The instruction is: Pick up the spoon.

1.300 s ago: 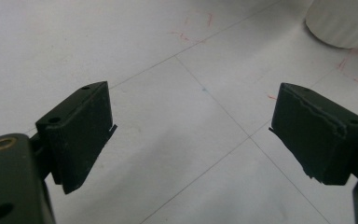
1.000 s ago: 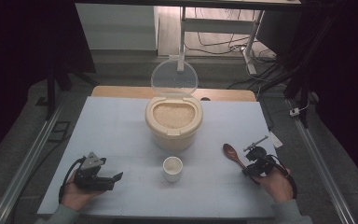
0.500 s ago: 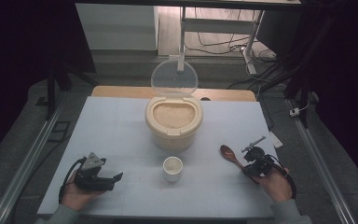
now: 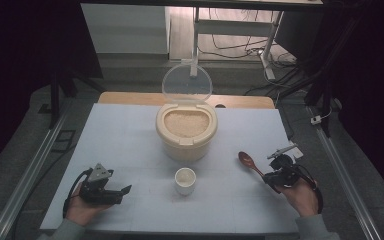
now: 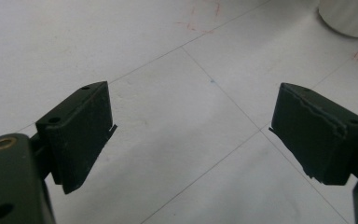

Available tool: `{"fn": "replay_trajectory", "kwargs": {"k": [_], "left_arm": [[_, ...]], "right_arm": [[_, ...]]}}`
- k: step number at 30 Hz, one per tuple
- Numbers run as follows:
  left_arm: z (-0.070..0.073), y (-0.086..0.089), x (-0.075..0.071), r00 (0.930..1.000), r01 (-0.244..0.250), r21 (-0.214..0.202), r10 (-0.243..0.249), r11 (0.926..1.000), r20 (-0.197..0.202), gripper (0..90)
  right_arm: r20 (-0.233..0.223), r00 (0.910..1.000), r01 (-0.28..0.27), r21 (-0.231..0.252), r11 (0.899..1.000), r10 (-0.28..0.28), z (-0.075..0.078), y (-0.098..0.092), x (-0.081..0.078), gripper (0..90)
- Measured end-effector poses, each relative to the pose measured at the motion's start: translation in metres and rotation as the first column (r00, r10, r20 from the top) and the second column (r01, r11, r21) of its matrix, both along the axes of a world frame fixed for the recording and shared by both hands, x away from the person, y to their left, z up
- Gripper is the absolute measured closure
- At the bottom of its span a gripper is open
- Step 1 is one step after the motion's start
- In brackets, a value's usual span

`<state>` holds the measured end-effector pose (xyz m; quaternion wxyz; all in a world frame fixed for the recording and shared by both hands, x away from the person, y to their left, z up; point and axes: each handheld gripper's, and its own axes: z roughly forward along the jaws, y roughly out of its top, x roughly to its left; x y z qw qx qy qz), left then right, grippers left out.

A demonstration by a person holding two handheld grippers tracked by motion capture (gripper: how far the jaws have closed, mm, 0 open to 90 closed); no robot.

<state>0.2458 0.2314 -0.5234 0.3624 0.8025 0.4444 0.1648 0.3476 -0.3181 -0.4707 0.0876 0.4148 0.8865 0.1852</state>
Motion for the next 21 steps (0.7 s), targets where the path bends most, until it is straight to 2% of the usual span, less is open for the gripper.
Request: {"fn": "replay_trajectory", "kwargs": {"k": [11,17,21], "left_arm": [[0.0,0.0,0.0,1.0,0.0,0.003,0.0,1.0,-0.001,12.5],[-0.001,0.0,0.001,1.0,0.001,0.005,-0.001,1.0,-0.001,12.6],[-0.001,0.0,0.001,1.0,0.0,0.004,0.0,1.0,-0.003,12.6]], "right_arm": [[0.043,0.999,-0.011,0.075,0.997,0.008,0.014,-0.003,-0.004,79.7],[0.077,0.9957,-0.064,0.148,0.987,0.053,0.027,-0.002,-0.01,79.7],[0.091,0.9928,-0.092,0.17,0.981,0.078,0.033,0.0,-0.013,79.7]]}}
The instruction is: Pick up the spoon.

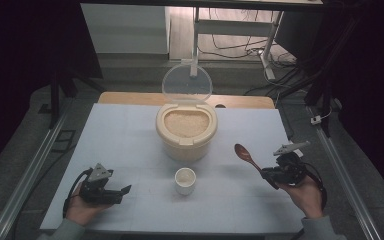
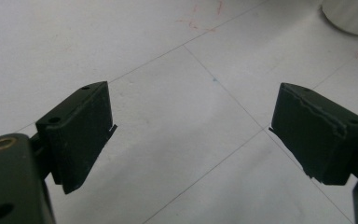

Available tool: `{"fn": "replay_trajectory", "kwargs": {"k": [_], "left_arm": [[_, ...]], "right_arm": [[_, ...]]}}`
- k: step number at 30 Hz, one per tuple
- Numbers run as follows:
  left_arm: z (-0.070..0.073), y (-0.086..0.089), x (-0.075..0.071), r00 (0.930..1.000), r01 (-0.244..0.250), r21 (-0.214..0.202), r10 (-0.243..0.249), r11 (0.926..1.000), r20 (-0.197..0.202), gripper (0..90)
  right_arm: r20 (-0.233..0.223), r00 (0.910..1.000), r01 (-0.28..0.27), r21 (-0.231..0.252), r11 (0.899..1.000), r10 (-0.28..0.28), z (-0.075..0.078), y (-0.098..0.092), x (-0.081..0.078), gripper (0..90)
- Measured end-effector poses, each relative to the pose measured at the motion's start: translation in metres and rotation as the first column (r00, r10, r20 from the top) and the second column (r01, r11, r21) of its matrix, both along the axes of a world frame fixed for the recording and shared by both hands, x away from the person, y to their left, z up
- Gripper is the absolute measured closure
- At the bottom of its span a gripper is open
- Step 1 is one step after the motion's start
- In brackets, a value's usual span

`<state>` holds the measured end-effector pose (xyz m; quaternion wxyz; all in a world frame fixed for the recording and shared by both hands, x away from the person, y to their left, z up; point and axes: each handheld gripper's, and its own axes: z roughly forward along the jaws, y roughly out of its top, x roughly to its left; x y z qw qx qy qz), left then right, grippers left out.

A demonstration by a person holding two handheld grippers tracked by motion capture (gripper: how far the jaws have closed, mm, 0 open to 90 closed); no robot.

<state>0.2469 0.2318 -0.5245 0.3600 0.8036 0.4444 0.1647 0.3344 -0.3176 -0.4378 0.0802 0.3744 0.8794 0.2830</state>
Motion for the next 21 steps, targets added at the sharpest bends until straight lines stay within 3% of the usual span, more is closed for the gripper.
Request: {"fn": "replay_trajectory", "kwargs": {"k": [2,13,21], "left_arm": [[0.0,0.0,0.0,1.0,0.0,0.001,0.0,1.0,0.0,12.5],[0.0,0.0,0.001,1.0,0.0,-0.001,0.0,1.0,-0.002,12.5],[0.0,0.0,0.002,1.0,-0.002,-0.003,0.002,1.0,-0.003,12.5]], "right_arm": [[0.002,0.9993,-0.037,0.03,0.999,0.037,0.004,0.004,-0.003,79.7],[0.013,0.9913,-0.132,0.046,0.99,0.131,0.011,0.021,-0.01,79.6],[0.037,0.9759,-0.217,0.059,0.974,0.215,0.015,0.038,-0.016,79.6]]}}
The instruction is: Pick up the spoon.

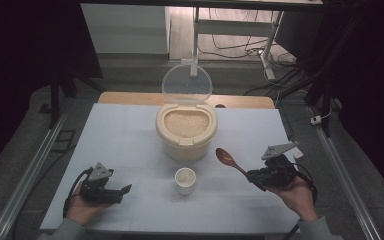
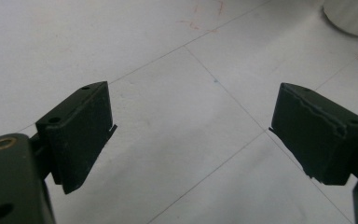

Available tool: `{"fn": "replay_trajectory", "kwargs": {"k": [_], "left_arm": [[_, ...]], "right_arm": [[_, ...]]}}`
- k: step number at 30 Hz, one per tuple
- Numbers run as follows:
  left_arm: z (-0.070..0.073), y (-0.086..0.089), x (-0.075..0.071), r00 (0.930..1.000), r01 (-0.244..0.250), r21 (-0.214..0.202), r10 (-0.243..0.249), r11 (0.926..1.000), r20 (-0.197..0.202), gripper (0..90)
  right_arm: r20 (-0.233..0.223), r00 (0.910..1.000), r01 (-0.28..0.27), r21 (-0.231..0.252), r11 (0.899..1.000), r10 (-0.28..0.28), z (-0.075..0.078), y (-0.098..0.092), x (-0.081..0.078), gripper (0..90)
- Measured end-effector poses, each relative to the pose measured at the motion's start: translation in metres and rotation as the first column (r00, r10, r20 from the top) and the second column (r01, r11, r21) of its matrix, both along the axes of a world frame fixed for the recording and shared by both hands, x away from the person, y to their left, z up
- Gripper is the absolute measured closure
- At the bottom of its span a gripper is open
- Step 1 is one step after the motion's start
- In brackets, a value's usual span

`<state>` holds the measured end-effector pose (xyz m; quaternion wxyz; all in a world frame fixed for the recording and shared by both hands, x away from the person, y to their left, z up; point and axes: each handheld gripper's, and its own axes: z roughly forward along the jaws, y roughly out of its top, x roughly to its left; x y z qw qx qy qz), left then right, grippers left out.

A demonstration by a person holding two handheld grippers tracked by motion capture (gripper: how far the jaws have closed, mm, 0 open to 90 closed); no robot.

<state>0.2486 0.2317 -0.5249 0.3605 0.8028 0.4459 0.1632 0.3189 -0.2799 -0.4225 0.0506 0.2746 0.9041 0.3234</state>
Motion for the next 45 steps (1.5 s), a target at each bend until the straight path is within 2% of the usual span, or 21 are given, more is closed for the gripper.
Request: {"fn": "replay_trajectory", "kwargs": {"k": [4,14,25,32,39,45], "left_arm": [[0.0,-0.001,0.0,1.0,0.003,0.0,-0.003,1.0,0.003,12.5],[0.001,-0.001,0.0,1.0,0.005,0.002,-0.005,1.0,0.006,12.5],[0.002,-0.003,0.0,0.9999,0.007,0.002,-0.007,1.0,0.008,12.6],[0.003,-0.004,0.0,0.9998,0.018,0.0,-0.018,0.9998,0.012,13.0],[0.003,-0.004,0.0,0.9997,0.022,-0.003,-0.022,0.9997,0.012,13.1],[0.004,-0.005,0.0,0.9996,0.025,-0.003,-0.025,0.9997,0.011,13.4]], "right_arm": [[0.004,0.9993,-0.038,0.006,0.999,0.038,0.003,0.014,-0.005,79.6],[-0.001,0.9965,-0.084,0.012,0.996,0.084,0.002,0.029,-0.005,79.6],[-0.002,0.989,-0.148,0.018,0.989,0.148,0.003,0.05,-0.008,79.6],[0.012,0.9785,-0.206,0.009,0.978,0.206,0.005,0.071,-0.007,79.6],[0.009,0.9727,-0.232,-0.002,0.973,0.232,0.002,0.084,-0.006,79.6],[0.012,0.9644,-0.264,-0.006,0.964,0.264,0.001,0.096,-0.005,79.6]]}}
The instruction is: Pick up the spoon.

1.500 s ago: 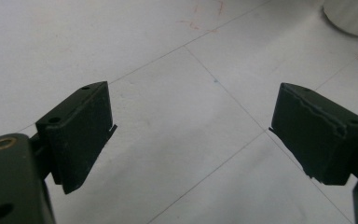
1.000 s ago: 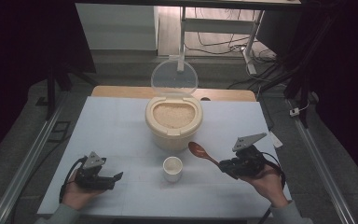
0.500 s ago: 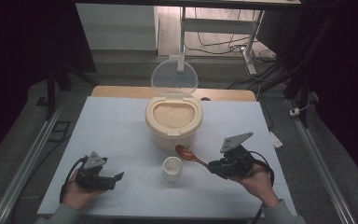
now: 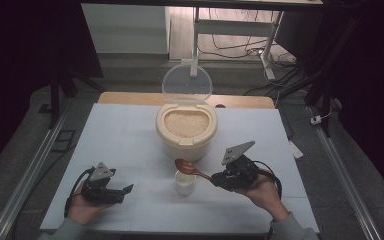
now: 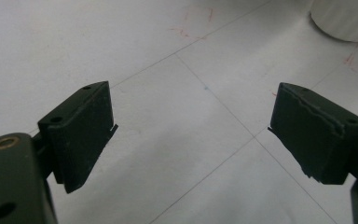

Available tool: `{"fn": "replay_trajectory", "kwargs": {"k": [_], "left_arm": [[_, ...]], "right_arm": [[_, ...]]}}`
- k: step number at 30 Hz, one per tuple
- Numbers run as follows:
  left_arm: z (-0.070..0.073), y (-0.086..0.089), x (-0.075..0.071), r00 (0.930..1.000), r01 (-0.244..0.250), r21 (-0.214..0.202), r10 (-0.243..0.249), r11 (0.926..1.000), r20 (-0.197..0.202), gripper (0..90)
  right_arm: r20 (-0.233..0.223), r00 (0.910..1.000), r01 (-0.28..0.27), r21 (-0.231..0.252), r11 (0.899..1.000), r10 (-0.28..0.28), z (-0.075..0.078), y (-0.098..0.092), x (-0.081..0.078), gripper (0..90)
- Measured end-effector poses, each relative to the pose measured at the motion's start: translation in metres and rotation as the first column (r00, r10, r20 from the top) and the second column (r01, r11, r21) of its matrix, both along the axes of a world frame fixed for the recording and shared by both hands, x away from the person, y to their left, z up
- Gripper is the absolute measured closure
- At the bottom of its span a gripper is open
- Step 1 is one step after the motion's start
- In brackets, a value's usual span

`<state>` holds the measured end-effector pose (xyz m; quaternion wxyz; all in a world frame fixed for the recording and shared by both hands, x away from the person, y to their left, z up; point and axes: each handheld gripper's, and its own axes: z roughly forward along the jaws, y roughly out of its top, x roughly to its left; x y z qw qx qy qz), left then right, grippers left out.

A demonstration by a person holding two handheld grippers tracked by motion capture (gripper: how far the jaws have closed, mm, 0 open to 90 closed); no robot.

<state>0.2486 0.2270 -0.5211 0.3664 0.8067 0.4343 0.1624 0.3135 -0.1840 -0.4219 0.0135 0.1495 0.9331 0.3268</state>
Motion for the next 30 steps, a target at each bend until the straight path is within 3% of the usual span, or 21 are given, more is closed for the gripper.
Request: {"fn": "replay_trajectory", "kwargs": {"k": [8,11,15,19,23,26,30], "left_arm": [[0.007,-0.003,-0.001,0.9998,0.016,-0.016,-0.016,0.9997,0.011,13.7],[0.016,-0.007,-0.003,0.9991,0.027,-0.018,-0.026,0.9995,0.034,14.2],[0.035,-0.017,-0.008,0.9943,0.083,-0.035,-0.08,0.996,0.07,17.5],[0.054,-0.035,-0.013,0.9824,0.158,-0.022,-0.155,0.9872,0.105,19.0],[0.069,-0.055,-0.014,0.9626,0.243,-0.001,-0.241,0.9701,0.124,19.4],[0.075,-0.071,-0.012,0.9469,0.297,0.019,-0.297,0.9546,0.122,20.4],[0.08,-0.086,-0.007,0.9333,0.34,0.04,-0.343,0.9394,0.107,20.6]], "right_arm": [[0.001,0.9995,-0.032,-0.024,0.999,0.032,-0.001,0.014,0.0,79.6],[0.006,0.9993,-0.037,-0.023,0.999,0.037,-0.001,0.016,0.001,79.6],[0.003,0.9992,-0.04,-0.025,0.999,0.04,0.0,0.017,0.001,79.6],[0.007,0.9986,-0.053,-0.029,0.998,0.053,0.0,0.021,0.001,79.6],[0.009,0.9978,-0.065,-0.033,0.997,0.065,0.0,0.025,0.0,79.6],[0.011,0.9969,-0.077,-0.037,0.996,0.077,0.0,0.027,0.0,79.6],[0.011,0.9961,-0.088,-0.039,0.995,0.088,-0.001,0.031,-0.001,79.6]]}}
